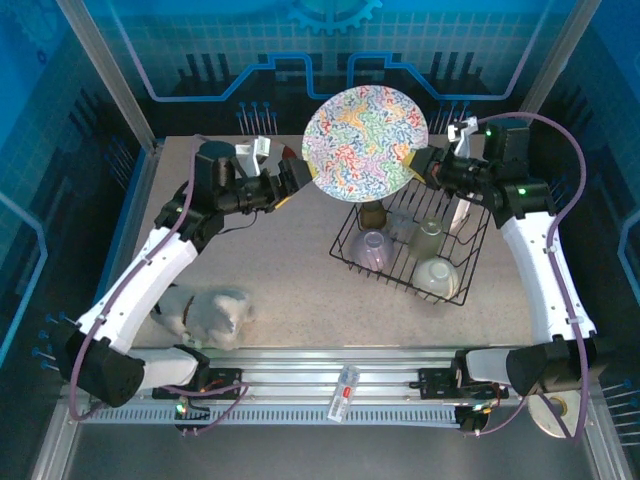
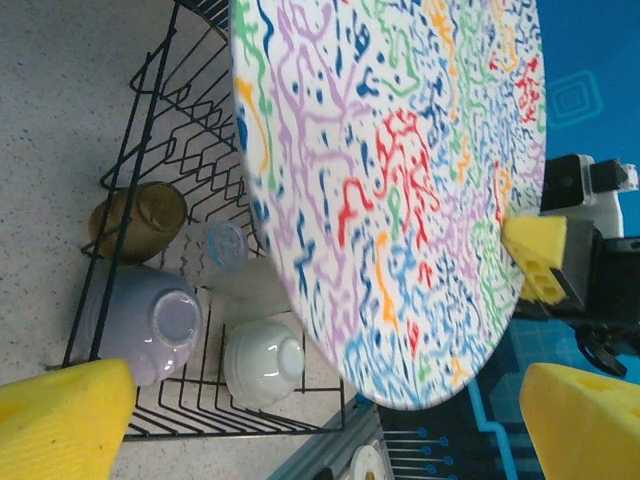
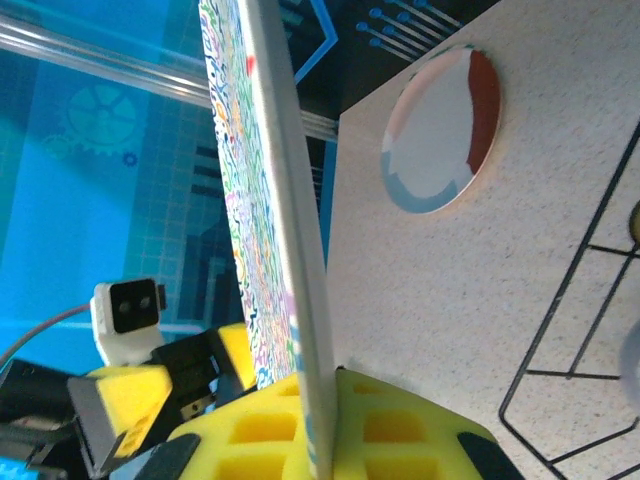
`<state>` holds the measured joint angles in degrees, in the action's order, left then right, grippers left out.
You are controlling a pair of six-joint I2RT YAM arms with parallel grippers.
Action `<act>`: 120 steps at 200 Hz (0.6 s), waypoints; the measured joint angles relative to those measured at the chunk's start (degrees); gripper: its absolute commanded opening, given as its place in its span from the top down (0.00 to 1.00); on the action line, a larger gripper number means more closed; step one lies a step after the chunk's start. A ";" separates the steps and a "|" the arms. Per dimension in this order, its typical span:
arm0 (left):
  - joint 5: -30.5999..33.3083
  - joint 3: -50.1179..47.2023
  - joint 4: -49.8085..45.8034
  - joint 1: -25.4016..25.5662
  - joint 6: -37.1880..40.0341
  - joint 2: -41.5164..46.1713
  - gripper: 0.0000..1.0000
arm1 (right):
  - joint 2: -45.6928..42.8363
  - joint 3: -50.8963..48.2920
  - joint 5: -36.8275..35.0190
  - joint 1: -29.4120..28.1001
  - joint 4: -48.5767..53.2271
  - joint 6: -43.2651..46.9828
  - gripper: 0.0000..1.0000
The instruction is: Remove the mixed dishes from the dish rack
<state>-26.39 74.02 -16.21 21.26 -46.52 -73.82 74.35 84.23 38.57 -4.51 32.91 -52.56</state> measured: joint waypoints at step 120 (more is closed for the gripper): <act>3.21 1.38 4.85 0.00 -4.59 -5.22 0.62 | -0.50 -5.09 3.93 -1.16 -7.93 -7.76 1.00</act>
<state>-23.18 75.40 -11.35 21.26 -51.11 -79.05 73.84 79.13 42.50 -5.67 24.97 -60.31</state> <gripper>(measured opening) 0.440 0.083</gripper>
